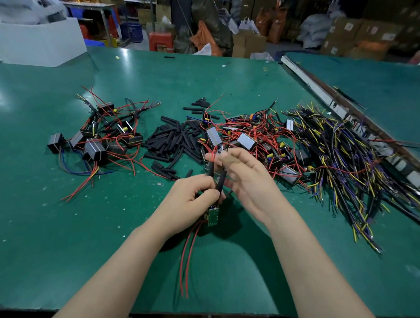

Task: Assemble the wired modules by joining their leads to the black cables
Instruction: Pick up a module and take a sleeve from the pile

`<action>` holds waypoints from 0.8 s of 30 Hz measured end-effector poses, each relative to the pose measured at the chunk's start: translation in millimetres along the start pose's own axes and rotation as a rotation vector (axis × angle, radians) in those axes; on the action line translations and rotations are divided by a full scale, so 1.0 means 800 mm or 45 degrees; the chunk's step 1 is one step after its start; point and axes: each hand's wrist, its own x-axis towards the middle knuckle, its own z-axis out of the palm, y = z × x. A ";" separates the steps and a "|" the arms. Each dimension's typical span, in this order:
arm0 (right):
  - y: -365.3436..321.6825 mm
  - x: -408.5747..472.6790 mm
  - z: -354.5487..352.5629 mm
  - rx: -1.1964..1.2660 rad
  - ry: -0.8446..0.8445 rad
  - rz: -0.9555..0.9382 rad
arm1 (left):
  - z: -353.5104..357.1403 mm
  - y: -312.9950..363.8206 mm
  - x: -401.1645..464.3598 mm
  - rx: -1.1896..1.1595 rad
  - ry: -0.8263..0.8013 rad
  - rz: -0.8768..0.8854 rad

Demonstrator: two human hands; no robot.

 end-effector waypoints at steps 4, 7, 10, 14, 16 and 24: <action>-0.002 0.001 -0.003 -0.080 0.052 -0.090 | 0.004 -0.001 0.002 -0.077 0.016 0.003; -0.006 0.002 -0.007 -0.037 0.121 -0.145 | 0.006 -0.001 0.001 -0.179 0.090 0.024; -0.006 0.001 -0.009 -0.053 0.159 -0.164 | 0.008 0.002 0.000 -0.278 0.169 0.044; -0.008 -0.003 -0.018 -0.082 0.183 -0.227 | 0.018 0.014 0.016 -0.546 0.337 -0.113; -0.006 -0.006 -0.025 -0.207 0.155 -0.261 | 0.027 0.026 0.034 -0.625 0.312 -0.227; -0.016 -0.010 -0.065 -0.561 0.313 -0.142 | 0.078 0.031 0.041 -0.852 0.266 -0.278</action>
